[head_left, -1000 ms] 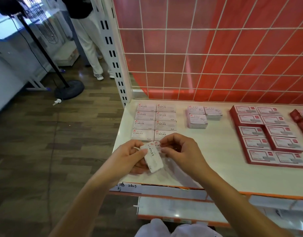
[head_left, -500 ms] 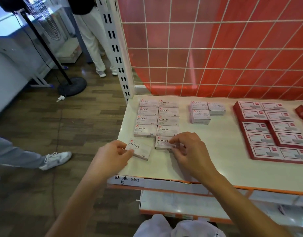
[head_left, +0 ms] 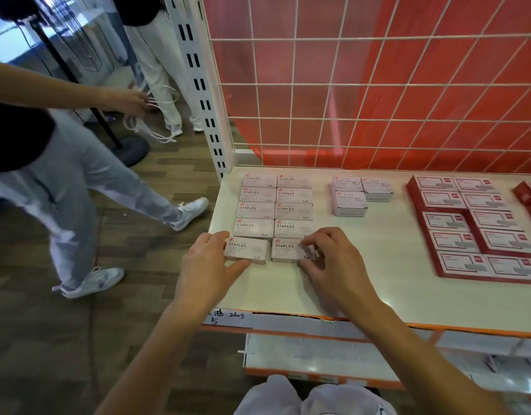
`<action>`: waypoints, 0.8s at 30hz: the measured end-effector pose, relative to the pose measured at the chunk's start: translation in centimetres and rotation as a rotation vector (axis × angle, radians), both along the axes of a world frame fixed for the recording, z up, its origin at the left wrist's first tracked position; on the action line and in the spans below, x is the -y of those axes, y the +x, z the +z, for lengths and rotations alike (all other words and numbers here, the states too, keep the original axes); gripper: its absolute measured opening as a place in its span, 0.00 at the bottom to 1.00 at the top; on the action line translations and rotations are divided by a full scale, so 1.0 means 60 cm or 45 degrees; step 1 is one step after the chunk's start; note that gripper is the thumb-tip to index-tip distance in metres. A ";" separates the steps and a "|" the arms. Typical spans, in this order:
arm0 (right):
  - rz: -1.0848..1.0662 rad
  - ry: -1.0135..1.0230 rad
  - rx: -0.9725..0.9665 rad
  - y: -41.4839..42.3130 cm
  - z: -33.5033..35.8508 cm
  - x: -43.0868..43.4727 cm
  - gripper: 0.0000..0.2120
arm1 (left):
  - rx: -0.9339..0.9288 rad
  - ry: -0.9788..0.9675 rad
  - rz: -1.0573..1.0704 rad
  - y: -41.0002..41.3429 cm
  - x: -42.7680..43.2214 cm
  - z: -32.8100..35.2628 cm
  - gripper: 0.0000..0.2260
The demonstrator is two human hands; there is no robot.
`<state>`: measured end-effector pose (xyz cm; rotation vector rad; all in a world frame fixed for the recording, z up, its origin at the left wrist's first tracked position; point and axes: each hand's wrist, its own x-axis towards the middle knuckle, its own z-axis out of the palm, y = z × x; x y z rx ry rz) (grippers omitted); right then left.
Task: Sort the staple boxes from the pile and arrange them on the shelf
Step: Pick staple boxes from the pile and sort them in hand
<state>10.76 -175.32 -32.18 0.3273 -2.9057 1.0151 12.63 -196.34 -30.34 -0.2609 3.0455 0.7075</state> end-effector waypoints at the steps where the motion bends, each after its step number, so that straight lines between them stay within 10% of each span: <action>1: -0.004 -0.007 0.007 0.000 -0.001 0.000 0.13 | -0.015 0.008 -0.004 -0.002 -0.002 0.000 0.23; 24: -0.065 -0.070 0.005 0.003 -0.008 0.006 0.14 | -0.107 0.118 -0.021 0.012 -0.012 -0.001 0.25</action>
